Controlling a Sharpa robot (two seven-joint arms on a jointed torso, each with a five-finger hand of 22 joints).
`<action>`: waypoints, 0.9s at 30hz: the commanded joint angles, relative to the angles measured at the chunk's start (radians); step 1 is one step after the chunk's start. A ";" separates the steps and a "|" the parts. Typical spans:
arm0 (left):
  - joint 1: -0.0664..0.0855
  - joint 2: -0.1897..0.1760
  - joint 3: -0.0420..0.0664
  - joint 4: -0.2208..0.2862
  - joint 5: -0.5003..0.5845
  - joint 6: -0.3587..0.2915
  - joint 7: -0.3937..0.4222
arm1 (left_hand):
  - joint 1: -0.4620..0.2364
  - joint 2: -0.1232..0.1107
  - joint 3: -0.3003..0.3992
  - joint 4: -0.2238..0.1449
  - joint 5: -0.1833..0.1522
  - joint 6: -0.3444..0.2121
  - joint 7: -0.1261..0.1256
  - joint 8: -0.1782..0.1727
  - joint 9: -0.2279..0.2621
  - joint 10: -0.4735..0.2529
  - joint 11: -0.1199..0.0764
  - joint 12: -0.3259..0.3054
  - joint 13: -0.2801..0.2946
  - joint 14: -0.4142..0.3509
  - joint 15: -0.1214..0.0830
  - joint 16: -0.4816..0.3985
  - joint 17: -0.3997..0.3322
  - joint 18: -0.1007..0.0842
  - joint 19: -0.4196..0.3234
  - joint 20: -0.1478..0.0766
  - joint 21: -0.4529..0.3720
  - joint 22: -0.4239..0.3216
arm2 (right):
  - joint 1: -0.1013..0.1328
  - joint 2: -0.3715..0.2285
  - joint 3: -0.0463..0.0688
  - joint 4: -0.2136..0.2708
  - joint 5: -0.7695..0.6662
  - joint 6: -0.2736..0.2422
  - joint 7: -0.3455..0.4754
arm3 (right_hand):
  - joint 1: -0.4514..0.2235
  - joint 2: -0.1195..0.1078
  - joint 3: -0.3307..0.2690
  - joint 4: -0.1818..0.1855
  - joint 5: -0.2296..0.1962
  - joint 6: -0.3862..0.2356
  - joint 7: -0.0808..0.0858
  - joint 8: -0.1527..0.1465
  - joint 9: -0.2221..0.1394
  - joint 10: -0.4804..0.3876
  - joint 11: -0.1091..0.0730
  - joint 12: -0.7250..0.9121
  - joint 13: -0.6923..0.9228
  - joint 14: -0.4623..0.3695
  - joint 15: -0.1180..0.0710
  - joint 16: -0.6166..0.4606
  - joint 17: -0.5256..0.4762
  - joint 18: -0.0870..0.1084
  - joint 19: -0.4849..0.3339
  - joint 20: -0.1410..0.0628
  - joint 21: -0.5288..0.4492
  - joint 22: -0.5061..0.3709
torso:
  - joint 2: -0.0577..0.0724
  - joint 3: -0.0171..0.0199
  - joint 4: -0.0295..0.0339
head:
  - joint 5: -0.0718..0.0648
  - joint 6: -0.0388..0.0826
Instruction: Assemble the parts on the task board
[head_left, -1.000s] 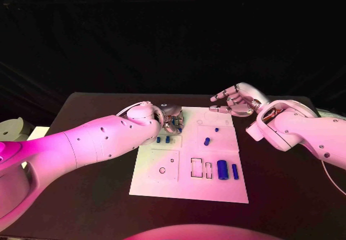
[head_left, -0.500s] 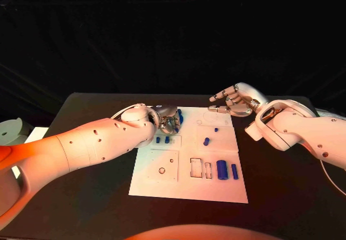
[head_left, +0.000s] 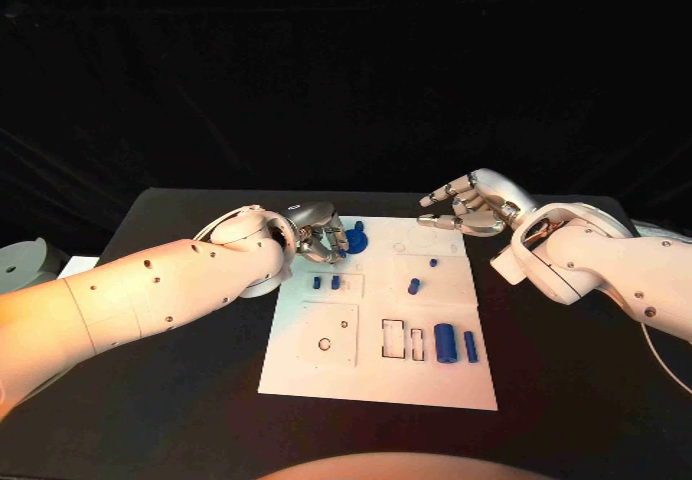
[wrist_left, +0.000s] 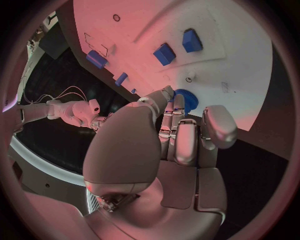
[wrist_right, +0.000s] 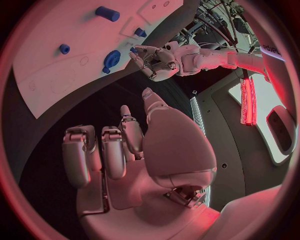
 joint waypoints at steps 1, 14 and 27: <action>0.001 -0.013 0.001 0.011 0.059 -0.011 0.003 | -0.011 0.003 0.006 -0.001 -0.006 0.007 -0.003 -0.005 0.000 0.006 -0.001 -0.004 0.002 0.033 -0.004 0.004 0.001 -0.017 0.003 -0.005 -0.001 0.001 | -0.001 0.000 0.000 -0.001 0.000 0.014 0.003 | 0.001 0.006 -0.004 -0.001 0.004 0.007 -0.003 0.000 0.001 -0.003 -0.004 0.007 0.067 0.098 0.001 -0.007 0.227 -0.005 0.068 0.003 -0.004 0.191 | -0.001 0.0000 0.0024 | -0.002 0.001; 0.000 -0.031 0.001 0.001 0.054 0.008 -0.019 | -0.014 0.002 0.007 -0.002 -0.006 0.008 -0.003 -0.006 -0.001 0.008 -0.002 -0.006 0.002 0.033 -0.004 0.004 0.000 -0.017 0.003 -0.005 -0.001 0.002 | -0.003 0.001 0.000 -0.002 0.001 0.015 0.003 | 0.001 0.006 -0.004 -0.001 0.004 0.007 -0.003 0.000 0.001 -0.003 -0.004 0.007 0.067 0.098 0.001 -0.007 0.227 -0.005 0.068 0.003 -0.004 0.191 | 0.001 0.0004 -0.0007 | 0.003 0.001; -0.010 -0.017 -0.007 -0.016 0.039 0.040 -0.030 | -0.021 0.001 0.006 -0.003 -0.008 0.010 -0.005 -0.008 -0.001 0.012 -0.003 -0.009 0.003 0.032 -0.005 0.005 -0.002 -0.017 0.003 -0.005 -0.002 0.001 | -0.004 0.000 0.000 0.000 0.001 0.018 0.003 | 0.002 0.007 -0.004 -0.001 0.005 0.008 -0.003 0.001 0.001 -0.002 -0.005 0.007 0.067 0.098 0.001 -0.007 0.227 -0.005 0.068 0.003 -0.004 0.191 | 0.001 -0.0002 0.0004 | 0.004 -0.002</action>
